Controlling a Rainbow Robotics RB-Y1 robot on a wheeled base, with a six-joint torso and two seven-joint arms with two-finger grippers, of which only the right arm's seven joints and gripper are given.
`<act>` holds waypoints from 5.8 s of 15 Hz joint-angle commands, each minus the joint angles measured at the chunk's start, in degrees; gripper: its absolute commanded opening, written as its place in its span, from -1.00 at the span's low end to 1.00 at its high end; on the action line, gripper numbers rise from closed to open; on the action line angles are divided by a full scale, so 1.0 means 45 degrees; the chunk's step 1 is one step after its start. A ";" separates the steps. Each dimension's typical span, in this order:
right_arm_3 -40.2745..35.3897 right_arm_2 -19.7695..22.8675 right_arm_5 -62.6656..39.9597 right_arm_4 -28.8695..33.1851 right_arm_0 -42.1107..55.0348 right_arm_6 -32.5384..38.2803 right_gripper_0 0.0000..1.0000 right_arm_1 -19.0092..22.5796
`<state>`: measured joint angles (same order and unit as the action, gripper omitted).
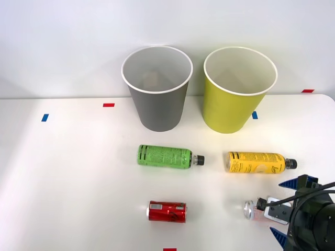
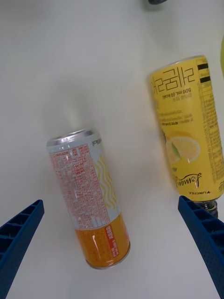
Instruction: Put cans in the gray bin, plastic bottles in the light green bin
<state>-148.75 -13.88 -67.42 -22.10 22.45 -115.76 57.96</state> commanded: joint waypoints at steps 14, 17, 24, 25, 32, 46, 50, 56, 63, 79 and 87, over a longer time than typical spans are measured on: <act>0.1142 -0.1446 -0.5486 -0.1398 -0.4345 -0.3358 1.00 -0.2002; 0.1299 -0.1544 -0.5623 -0.1319 -0.4384 -0.3319 1.00 -0.2392; 0.2353 -0.2110 -0.5623 -0.0050 -0.4599 -0.3397 1.00 -0.3135; 0.2334 -0.2286 -0.5642 0.0204 -0.4599 -0.3397 1.00 -0.3135; 0.3975 -0.2481 -0.5642 0.0516 -0.5205 -0.3397 1.00 -0.4131; 0.3975 -0.3204 -0.5623 0.1532 -0.5185 -0.3515 -0.92 -0.4248; 0.3975 -0.3204 -0.5623 0.1766 -0.5146 -0.3475 -1.00 -0.4482; 0.3975 -0.2969 -0.4158 0.1806 -0.5048 -0.3163 -1.00 -0.4912; 0.3740 -0.0391 -0.1365 -0.0870 -0.4834 -0.2909 -1.00 -0.6826; 0.2275 0.2226 0.1975 -0.3624 -0.6005 0.0138 -1.00 -1.0986; 0.3564 0.2109 0.3479 -0.2726 -0.7568 0.2403 -1.00 -1.1767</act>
<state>-135.99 -3.54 -55.16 -34.03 -10.25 -105.03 5.04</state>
